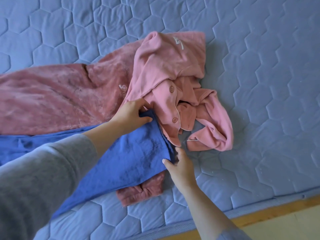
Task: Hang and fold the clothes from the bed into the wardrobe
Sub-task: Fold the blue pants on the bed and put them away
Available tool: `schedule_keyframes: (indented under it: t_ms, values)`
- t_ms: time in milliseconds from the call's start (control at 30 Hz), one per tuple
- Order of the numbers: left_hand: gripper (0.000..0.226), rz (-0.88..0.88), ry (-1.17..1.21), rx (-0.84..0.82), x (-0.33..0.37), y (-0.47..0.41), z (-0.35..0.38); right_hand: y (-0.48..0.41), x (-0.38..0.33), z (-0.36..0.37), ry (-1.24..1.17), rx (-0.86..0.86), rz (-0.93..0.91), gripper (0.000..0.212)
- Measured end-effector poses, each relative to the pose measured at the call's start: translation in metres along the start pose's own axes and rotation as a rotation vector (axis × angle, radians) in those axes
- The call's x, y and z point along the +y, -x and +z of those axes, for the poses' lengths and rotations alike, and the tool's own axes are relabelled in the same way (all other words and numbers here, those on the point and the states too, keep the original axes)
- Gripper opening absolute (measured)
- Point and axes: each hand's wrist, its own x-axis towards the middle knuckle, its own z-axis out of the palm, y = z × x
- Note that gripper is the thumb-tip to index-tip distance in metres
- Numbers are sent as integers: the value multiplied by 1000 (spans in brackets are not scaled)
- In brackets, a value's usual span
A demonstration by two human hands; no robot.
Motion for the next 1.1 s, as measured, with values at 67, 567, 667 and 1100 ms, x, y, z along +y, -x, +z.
schedule_keyframes:
  t_ms: [67,567,667,1100]
  values:
    - [20,49,24,0,6,3,-3,3,-1,-2,40,0,-52,33]
    - [8,144,-9,259,26,58,-77,69,-80,-34,-86,-136,-250,23]
    - [8,112,29,305,22,75,-94,87,-102,-23,-46,-155,-331,19]
    - [17,-123,265,549,-78,192,-181,157,-170,88,104,-383,-562,16]
